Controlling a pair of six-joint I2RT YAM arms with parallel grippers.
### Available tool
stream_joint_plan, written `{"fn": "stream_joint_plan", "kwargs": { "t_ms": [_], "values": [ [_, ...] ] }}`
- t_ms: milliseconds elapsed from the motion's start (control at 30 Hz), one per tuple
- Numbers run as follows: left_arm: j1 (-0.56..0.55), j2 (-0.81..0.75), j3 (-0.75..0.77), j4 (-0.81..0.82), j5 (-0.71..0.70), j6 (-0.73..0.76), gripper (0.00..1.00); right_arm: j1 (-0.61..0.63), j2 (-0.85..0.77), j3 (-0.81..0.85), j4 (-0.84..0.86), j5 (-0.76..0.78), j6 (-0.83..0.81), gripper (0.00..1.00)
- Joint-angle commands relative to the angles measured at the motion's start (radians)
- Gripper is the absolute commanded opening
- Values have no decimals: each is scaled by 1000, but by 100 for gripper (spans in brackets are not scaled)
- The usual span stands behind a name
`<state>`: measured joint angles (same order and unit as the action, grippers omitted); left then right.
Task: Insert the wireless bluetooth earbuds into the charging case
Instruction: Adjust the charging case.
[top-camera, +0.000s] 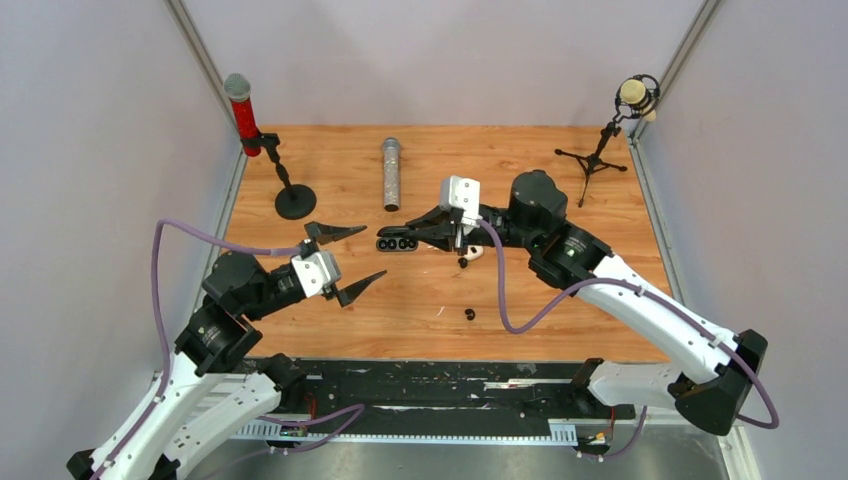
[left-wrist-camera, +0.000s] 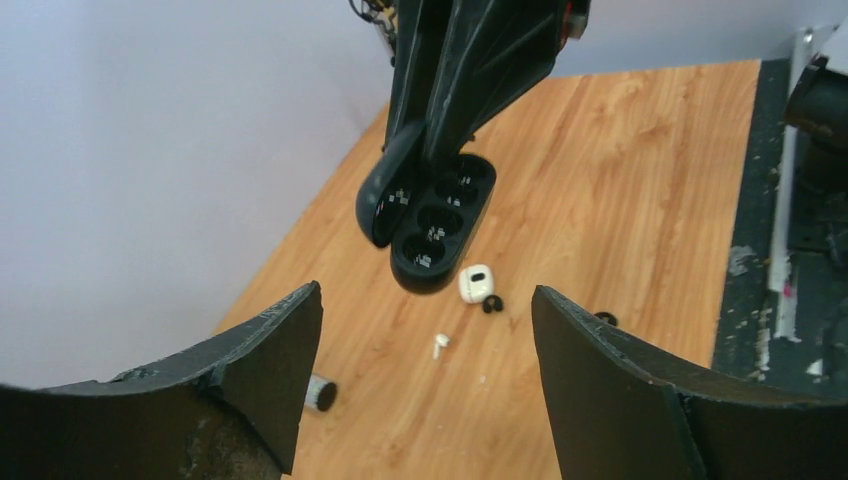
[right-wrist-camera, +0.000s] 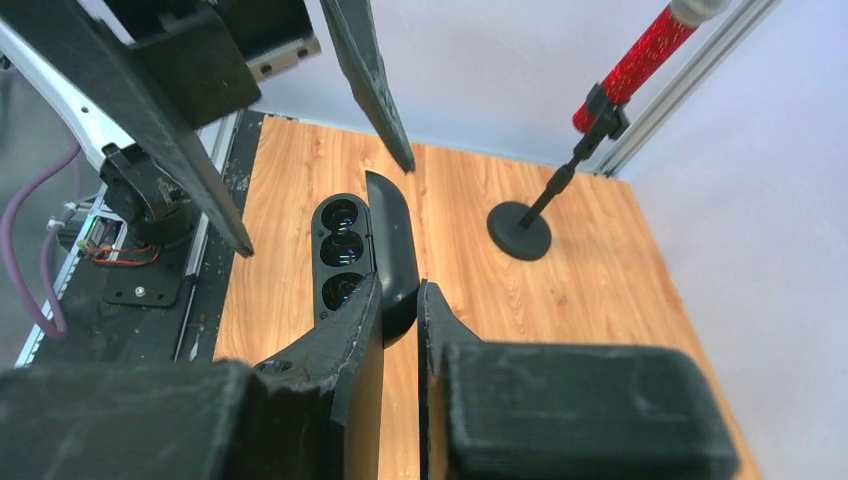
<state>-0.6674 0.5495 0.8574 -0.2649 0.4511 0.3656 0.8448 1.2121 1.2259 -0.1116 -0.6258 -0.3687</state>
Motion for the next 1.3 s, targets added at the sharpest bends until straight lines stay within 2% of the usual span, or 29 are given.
{"fn": "stream_joint_plan", "kwargs": {
  "t_ms": [0, 200, 333, 500, 700, 933, 1033, 1067, 1133, 1267],
  "values": [
    [-3, 7, 13, -19, -26, -193, 79, 21, -60, -5, 69, 1, -45, 0],
    [-3, 14, -8, 131, 47, -208, 66, 55, -88, -22, 99, -4, -58, 0],
    [-3, 18, -21, 198, 114, -257, 65, 65, -104, -42, 147, -1, -63, 0],
    [-3, 24, -30, 216, 157, -253, 56, 79, -103, -42, 158, 13, -78, 0],
    [-3, 26, -34, 224, 157, -270, 54, 83, -108, -40, 180, 5, -86, 0],
    [-3, 24, -33, 228, 164, -260, 37, 84, -100, -42, 179, -1, -85, 0],
    [-3, 23, -36, 231, 164, -256, 37, 84, -98, -40, 178, -3, -88, 0],
    [-3, 24, -36, 230, 163, -255, 44, 83, -98, -40, 178, -3, -88, 0],
    [-3, 24, -37, 228, 160, -255, 49, 83, -98, -40, 178, -3, -89, 0],
    [-3, 26, -36, 233, 161, -258, 49, 83, -96, -39, 178, -9, -89, 0]
  ]
}}
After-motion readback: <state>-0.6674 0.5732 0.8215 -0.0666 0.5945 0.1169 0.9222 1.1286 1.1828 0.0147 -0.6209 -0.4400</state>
